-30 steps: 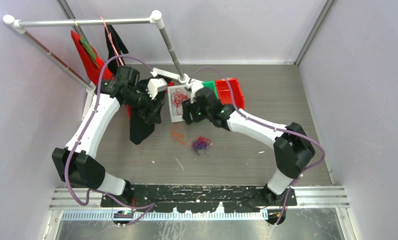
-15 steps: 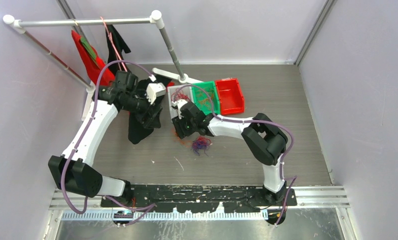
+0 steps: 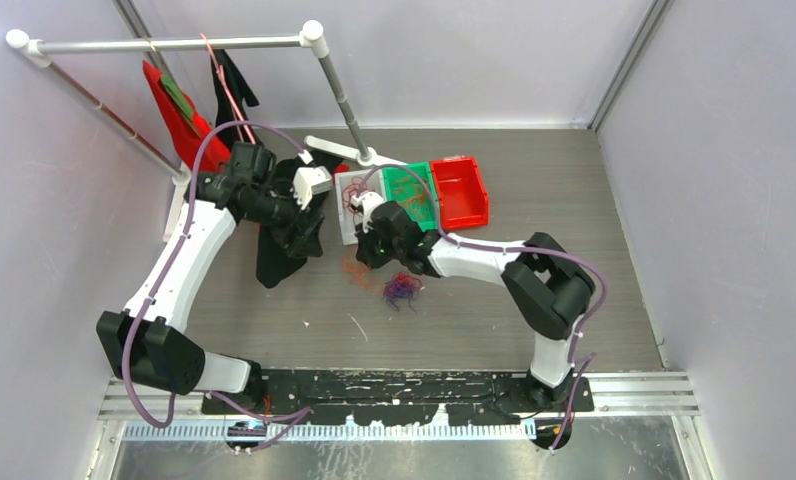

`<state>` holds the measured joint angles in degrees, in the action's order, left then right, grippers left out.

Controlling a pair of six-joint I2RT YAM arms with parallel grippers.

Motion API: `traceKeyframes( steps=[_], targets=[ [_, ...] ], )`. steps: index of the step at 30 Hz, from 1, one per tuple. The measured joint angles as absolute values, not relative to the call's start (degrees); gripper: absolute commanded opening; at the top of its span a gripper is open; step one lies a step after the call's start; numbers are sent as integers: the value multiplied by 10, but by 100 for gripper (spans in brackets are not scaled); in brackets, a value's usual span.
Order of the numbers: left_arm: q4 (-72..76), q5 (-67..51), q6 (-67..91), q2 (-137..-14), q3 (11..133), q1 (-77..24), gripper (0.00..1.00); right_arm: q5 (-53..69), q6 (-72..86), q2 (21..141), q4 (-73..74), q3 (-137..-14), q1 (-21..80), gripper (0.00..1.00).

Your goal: Untangle the cables

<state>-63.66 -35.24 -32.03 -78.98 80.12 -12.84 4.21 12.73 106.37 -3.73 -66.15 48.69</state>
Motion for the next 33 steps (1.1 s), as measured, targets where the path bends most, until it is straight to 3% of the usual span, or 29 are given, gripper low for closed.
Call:
traceKeyframes(
  steps=[2, 4, 5, 7, 11, 14, 17, 23, 33],
  targets=[
    [-637, -359, -323, -790, 797, -128, 69, 54, 138, 1035, -48, -644, 482, 3],
    [-641, -361, -329, -790, 794, -128, 68, 58, 146, 1010, -55, -636, 476, 34],
    [-642, -361, -332, -790, 794, -128, 67, 57, 151, 1002, -58, -636, 473, 41],
    [-646, -364, -335, -790, 794, -128, 66, 51, 158, 994, -62, -637, 470, 50],
    [-650, -373, -335, -790, 794, -128, 64, 49, 167, 1013, -55, -645, 460, 55],
    [-649, -376, -332, -790, 794, -128, 62, 69, 180, 1053, -53, -655, 449, 54],
    [-644, -378, -327, -789, 794, -128, 61, 101, 194, 1096, -55, -661, 438, 45],
    [-644, -378, -320, -789, 794, -128, 56, 161, 232, 1138, -63, -665, 421, 3],
    [-648, -378, -319, -789, 799, -128, 53, 222, 284, 1056, -126, -644, 411, 1]
  ],
)
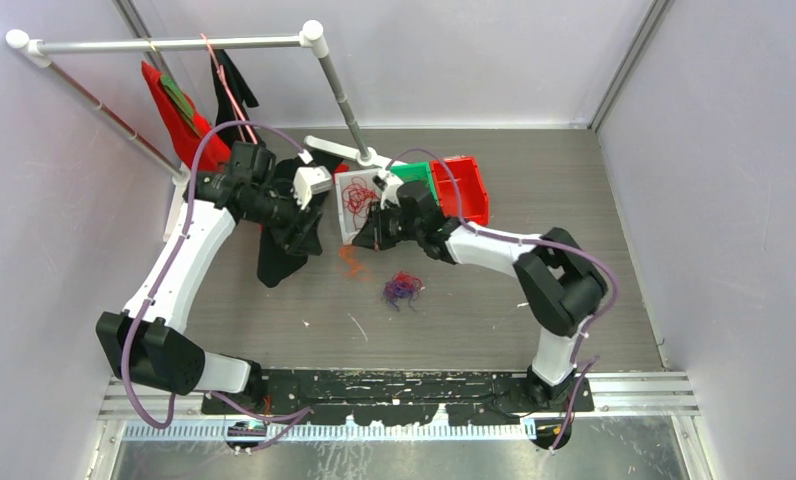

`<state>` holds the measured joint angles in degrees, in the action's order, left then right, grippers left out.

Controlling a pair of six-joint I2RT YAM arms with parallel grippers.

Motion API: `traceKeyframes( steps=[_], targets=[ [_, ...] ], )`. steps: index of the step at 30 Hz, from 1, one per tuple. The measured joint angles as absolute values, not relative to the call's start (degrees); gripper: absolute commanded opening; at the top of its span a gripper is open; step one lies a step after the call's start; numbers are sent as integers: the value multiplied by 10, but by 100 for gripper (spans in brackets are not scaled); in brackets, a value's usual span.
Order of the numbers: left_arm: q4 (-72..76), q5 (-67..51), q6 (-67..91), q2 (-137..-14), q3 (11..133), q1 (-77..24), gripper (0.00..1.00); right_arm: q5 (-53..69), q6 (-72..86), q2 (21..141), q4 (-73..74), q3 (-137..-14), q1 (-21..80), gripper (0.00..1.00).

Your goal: Untangle the cables

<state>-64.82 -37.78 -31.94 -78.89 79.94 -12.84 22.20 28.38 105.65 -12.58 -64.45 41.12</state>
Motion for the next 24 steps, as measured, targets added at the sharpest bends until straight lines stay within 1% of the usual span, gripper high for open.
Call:
traceKeyframes(
  steps=[2, 5, 7, 11, 14, 15, 16, 19, 21, 22, 23, 24],
  targets=[
    [-651, -381, -317, -789, 811, -128, 55, 242, 291, 1016, -135, -633, 411, 1],
    [-653, -396, -314, -789, 833, -128, 65, 269, 300, 956, -147, -619, 411, 1],
    [-653, -407, -306, -789, 844, -130, 68, 287, 303, 920, -149, -617, 413, 1],
    [-646, -414, -284, -787, 844, -141, 71, 302, 302, 875, -144, -617, 416, 1],
    [-632, -416, -258, -787, 844, -161, 70, 308, 302, 856, -134, -617, 417, 1],
    [-627, -416, -251, -787, 844, -170, 66, 310, 302, 851, -129, -617, 418, 1],
    [-624, -416, -244, -787, 844, -176, 58, 312, 302, 847, -124, -617, 418, 1],
    [-620, -422, -233, -788, 844, -189, 28, 317, 302, 839, -109, -618, 418, 1],
    [-626, -429, -234, -791, 850, -195, 12, 315, 302, 833, -100, -618, 418, 1],
    [-628, -430, -234, -794, 855, -197, 7, 314, 301, 830, -95, -619, 418, 1],
    [-629, -429, -238, -796, 860, -198, 4, 314, 301, 827, -90, -620, 416, 1],
    [-629, -428, -238, -798, 862, -198, 3, 314, 301, 825, -86, -623, 413, 1]
  ],
)
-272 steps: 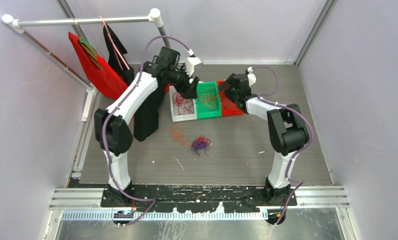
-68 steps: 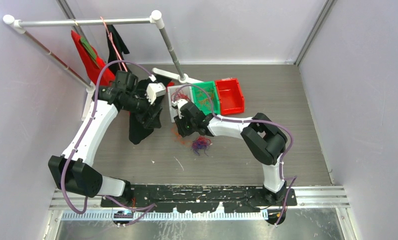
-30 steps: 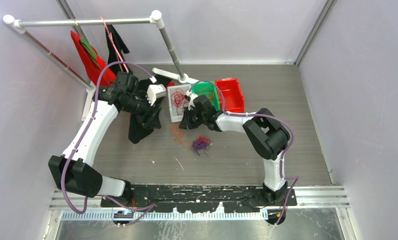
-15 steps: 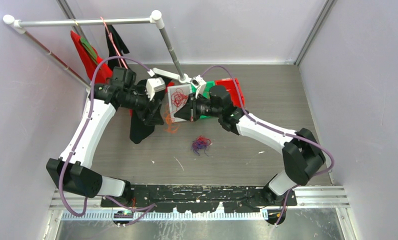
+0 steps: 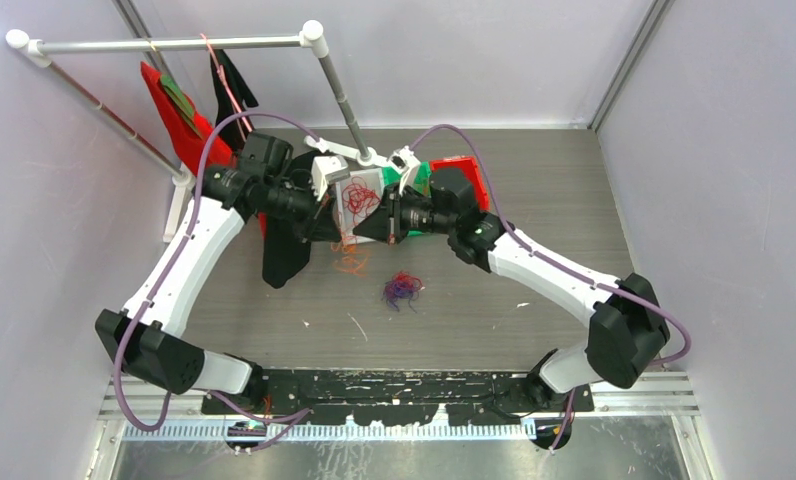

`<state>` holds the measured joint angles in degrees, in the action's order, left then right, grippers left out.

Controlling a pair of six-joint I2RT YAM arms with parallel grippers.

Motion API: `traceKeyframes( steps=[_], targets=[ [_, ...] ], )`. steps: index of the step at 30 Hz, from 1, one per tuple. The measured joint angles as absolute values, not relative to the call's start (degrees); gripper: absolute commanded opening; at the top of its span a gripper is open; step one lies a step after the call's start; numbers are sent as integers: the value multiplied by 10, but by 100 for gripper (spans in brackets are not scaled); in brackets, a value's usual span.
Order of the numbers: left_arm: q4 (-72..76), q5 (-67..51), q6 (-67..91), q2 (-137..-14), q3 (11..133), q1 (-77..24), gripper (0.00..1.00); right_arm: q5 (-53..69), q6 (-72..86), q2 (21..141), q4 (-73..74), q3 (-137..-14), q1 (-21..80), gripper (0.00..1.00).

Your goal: Untangle the cables

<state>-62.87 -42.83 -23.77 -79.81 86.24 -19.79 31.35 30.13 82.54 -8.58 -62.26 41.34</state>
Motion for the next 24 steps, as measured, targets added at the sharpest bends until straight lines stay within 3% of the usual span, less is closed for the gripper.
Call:
traceKeyframes(
  steps=[1, 3, 6, 8, 12, 24],
  targets=[
    [-628, -426, -239, -799, 864, -198, 6, 314, 301, 824, -83, -626, 410, 1],
    [-622, -425, -241, -799, 864, -198, 25, 314, 301, 823, -75, -631, 401, 1],
    [-624, -416, -242, -799, 864, -200, 36, 298, 292, 823, -54, -643, 378, 1],
    [-626, -411, -242, -799, 864, -200, 55, 269, 274, 823, -27, -662, 352, 1],
    [-629, -401, -236, -797, 865, -200, 81, 208, 239, 835, 8, -709, 310, 1],
    [-668, -391, -210, -774, 871, -200, 98, 39, 143, 1037, 38, -832, 280, 1]
  ],
)
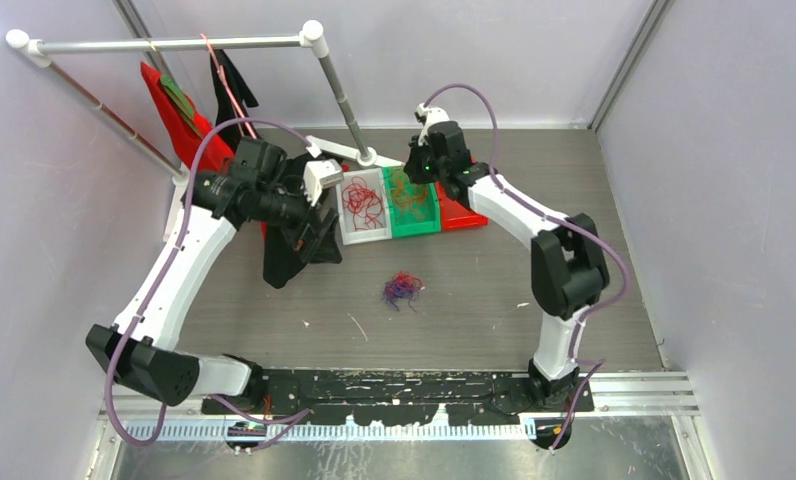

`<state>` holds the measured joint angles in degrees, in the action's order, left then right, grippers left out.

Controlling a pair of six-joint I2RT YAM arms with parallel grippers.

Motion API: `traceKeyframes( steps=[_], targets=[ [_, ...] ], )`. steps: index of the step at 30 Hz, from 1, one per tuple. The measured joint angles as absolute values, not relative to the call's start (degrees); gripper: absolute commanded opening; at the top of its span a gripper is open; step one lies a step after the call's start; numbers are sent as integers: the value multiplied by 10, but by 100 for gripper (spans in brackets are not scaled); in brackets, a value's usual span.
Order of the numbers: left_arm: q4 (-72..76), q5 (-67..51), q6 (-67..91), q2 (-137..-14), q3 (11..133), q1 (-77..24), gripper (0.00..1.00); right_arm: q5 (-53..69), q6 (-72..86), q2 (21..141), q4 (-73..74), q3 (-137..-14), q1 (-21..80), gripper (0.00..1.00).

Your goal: Untangle the cables

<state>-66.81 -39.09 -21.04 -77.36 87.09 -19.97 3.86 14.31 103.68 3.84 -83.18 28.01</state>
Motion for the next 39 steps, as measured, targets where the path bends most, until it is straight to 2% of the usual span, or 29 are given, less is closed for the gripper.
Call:
traceKeyframes(
  steps=[4, 5, 7, 11, 16, 19, 22, 28, 32, 39],
  targets=[
    [-664, -390, -186, -748, 824, -206, 99, -2, 124, 1113, 66, -874, 280, 1],
    [-665, -389, -182, -740, 807, -211, 100, -11, 121, 1124, 70, -881, 280, 5],
    [-670, -382, -178, -727, 777, -230, 100, -34, 114, 1141, 82, -887, 280, 23],
    [-678, -372, -175, -727, 771, -252, 100, -59, 100, 1145, 99, -888, 280, 52],
    [-680, -361, -175, -758, 780, -253, 100, -72, 76, 1121, 99, -877, 281, 71],
    [-680, -354, -181, -780, 780, -255, 99, -68, 63, 1059, 105, -838, 288, 77],
    [-684, -343, -192, -793, 785, -256, 99, -30, 59, 960, 99, -770, 299, 77],
    [-705, -330, -226, -813, 821, -257, 100, 107, 63, 764, 108, -602, 329, 68],
    [-717, -324, -242, -828, 829, -257, 98, 154, 61, 745, 141, -533, 347, 57],
    [-731, -319, -260, -830, 832, -257, 89, 167, 36, 796, 190, -498, 376, 57]
  ],
)
